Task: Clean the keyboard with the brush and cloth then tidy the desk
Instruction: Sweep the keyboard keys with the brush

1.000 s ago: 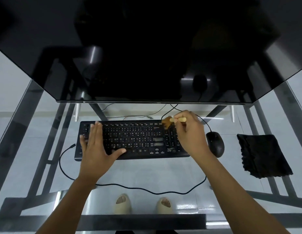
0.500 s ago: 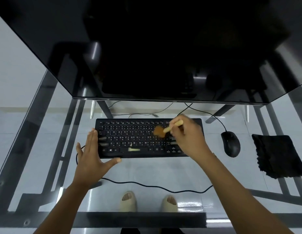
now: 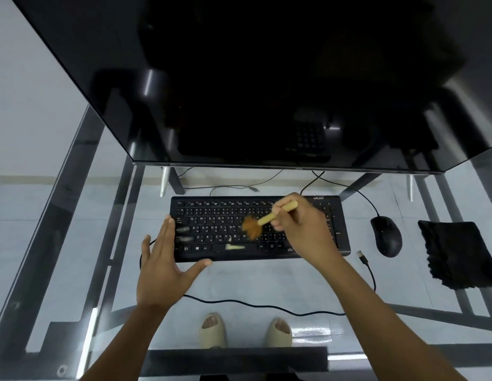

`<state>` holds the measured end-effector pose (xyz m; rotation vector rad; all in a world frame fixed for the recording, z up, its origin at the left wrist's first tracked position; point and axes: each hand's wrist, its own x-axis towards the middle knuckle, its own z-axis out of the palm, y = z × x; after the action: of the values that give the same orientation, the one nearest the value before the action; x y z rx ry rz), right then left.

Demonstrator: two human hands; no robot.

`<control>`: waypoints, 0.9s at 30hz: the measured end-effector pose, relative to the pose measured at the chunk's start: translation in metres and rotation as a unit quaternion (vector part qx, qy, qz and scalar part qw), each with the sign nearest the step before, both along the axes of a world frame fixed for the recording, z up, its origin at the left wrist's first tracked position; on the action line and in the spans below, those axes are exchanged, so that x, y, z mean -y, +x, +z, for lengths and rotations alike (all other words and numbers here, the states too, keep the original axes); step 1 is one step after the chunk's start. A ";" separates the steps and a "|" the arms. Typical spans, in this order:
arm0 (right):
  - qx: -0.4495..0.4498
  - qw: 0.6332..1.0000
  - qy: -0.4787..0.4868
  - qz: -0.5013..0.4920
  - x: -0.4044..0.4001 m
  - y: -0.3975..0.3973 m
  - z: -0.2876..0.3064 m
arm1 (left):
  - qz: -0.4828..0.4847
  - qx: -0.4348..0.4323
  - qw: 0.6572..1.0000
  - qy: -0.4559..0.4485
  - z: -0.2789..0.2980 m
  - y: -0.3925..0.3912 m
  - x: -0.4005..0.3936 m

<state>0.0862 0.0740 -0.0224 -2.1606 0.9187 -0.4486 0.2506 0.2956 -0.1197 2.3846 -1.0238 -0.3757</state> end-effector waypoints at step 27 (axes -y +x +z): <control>-0.008 0.962 0.269 0.052 -0.073 0.054 0.013 | 0.008 -0.036 0.999 -0.007 0.002 0.001 -0.005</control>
<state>0.1406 0.1472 -0.0098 -1.7025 0.8153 -0.1069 0.2517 0.3010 -0.1178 2.3474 -0.9710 -0.4439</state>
